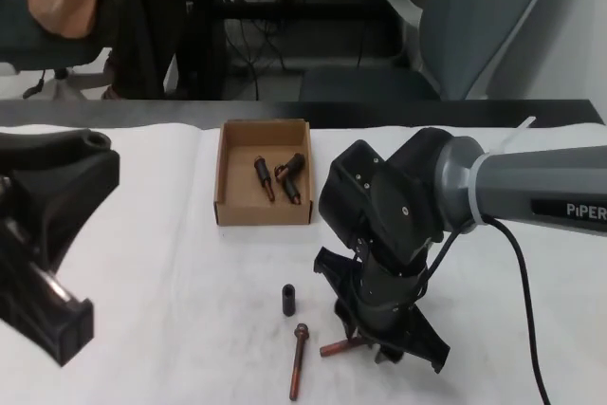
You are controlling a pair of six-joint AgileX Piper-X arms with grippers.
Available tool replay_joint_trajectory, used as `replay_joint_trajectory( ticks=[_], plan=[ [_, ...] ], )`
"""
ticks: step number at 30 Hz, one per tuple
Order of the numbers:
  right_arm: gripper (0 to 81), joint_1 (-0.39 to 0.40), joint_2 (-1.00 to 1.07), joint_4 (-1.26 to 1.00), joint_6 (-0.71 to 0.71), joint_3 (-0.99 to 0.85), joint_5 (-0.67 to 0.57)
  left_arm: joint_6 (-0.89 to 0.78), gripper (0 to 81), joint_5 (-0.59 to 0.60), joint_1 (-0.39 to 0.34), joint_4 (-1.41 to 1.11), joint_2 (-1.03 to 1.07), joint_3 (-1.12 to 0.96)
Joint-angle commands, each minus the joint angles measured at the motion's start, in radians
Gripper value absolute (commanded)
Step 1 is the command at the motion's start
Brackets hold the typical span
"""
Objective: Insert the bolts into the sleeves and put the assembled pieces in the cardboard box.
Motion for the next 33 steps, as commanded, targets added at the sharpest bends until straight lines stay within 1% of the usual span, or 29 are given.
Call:
replay_joint_trajectory(
  ticks=[1,2,3,6,9,11,12,15,17,22,24,26,27,29,30,31,32,33],
  plan=[
    [24.5,0.001,0.008,-0.008,0.02,0.002,0.013,0.001,1.8,0.001,0.0,-0.012,-0.019,-0.003],
    [19.9,0.001,0.014,-0.015,0.02,0.002,0.005,0.001,1.8,-0.003,0.0,-0.012,-0.019,-0.003],
    [17.5,0.001,0.018,-0.029,0.02,0.002,-0.015,0.001,1.8,-0.009,0.0,-0.012,-0.019,-0.003],
    [17.4,0.008,0.032,-0.059,0.071,0.002,-0.062,0.001,1.8,-0.023,0.0,-0.012,-0.019,-0.003],
    [17.4,0.012,0.034,-0.095,0.084,0.002,-0.025,0.001,1.8,-0.021,0.0,-0.017,-0.019,-0.003],
    [16.4,0.012,0.034,-0.145,0.015,0.002,0.014,0.001,1.8,-0.017,0.0,-0.017,-0.019,-0.003],
    [14.1,0.007,0.034,-0.171,-0.042,0.002,0.028,0.001,1.8,0.005,0.0,-0.017,-0.019,-0.001],
    [0.0,-0.002,0.012,-0.264,-0.221,0.002,0.065,0.001,1.8,0.124,0.0,-0.02,-0.019,0.012],
    [0.3,-0.002,-0.014,-0.294,-0.358,0.002,0.105,0.001,1.8,0.173,0.0,-0.036,-0.019,0.051],
    [0.3,-0.002,-0.099,-0.275,-0.637,0.002,0.22,-0.028,1.8,0.192,0.0,-0.153,-0.019,0.18],
    [0.6,-0.002,-0.122,-0.258,-0.693,0.002,0.24,-0.076,1.8,0.196,0.0,-0.216,-0.019,0.219],
    [0.4,-0.002,-0.135,-0.261,-0.693,0.002,0.209,-0.107,1.8,0.193,0.0,-0.261,-0.019,0.237],
    [0.6,-0.002,-0.136,-0.276,-0.723,0.002,0.181,-0.12,1.8,0.182,0.0,-0.269,-0.019,0.239],
    [0.3,-0.007,-0.136,-0.308,-0.821,0.002,0.012,-0.135,1.8,0.18,0.0,-0.292,-0.019,0.239],
    [3.2,-0.012,-0.136,-0.312,-0.846,0.002,-0.086,-0.135,1.8,0.17,0.0,-0.295,-0.019,0.239],
    [8.4,-0.017,-0.133,-0.31,-0.844,0.002,-0.134,-0.135,1.8,0.15,0.0,-0.297,-0.014,0.239],
    [15.3,-0.023,-0.133,-0.306,-0.842,0.002,-0.135,-0.137,1.8,0.138,0.0,-0.297,-0.009,0.239],
    [23.2,-0.029,-0.129,-0.299,-0.843,0.002,-0.111,-0.138,1.8,0.135,0.0,-0.297,-0.004,0.239]
  ],
)
